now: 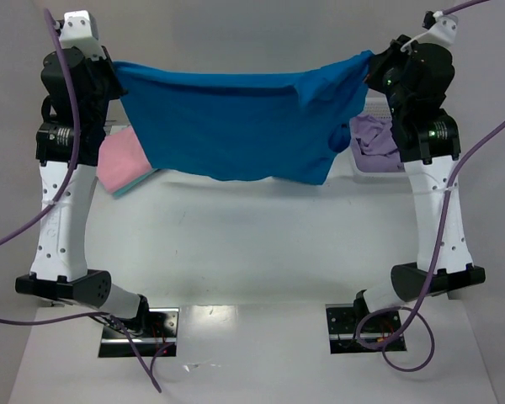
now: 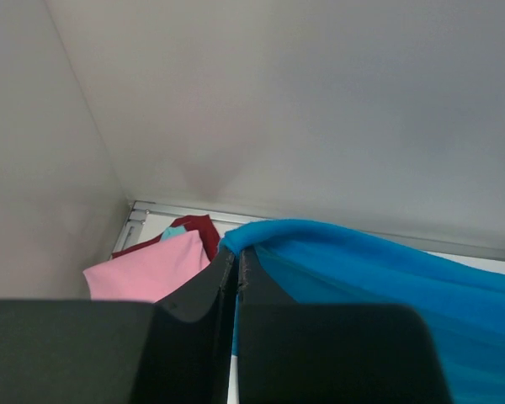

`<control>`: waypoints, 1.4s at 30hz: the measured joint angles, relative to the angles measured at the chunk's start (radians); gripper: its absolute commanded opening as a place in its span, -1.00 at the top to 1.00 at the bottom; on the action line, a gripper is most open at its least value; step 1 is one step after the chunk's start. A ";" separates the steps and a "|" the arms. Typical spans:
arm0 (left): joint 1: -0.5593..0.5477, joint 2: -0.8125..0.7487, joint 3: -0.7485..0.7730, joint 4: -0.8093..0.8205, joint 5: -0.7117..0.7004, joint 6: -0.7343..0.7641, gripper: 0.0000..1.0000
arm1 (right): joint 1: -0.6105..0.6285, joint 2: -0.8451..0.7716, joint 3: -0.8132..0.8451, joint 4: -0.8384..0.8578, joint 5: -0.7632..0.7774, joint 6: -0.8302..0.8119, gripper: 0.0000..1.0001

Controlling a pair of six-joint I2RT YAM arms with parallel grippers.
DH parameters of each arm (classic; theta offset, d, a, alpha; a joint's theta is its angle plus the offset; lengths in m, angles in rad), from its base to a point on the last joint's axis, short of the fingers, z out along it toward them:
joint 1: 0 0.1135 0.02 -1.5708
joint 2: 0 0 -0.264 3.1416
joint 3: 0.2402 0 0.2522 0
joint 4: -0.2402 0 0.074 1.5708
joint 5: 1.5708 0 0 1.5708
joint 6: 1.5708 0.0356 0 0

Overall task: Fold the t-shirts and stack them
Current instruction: Flatten out the tshirt

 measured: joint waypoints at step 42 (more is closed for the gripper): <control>-0.002 -0.351 -0.085 -0.027 0.034 -0.010 1.00 | -0.087 -0.352 -0.039 -0.029 -0.132 -0.020 1.00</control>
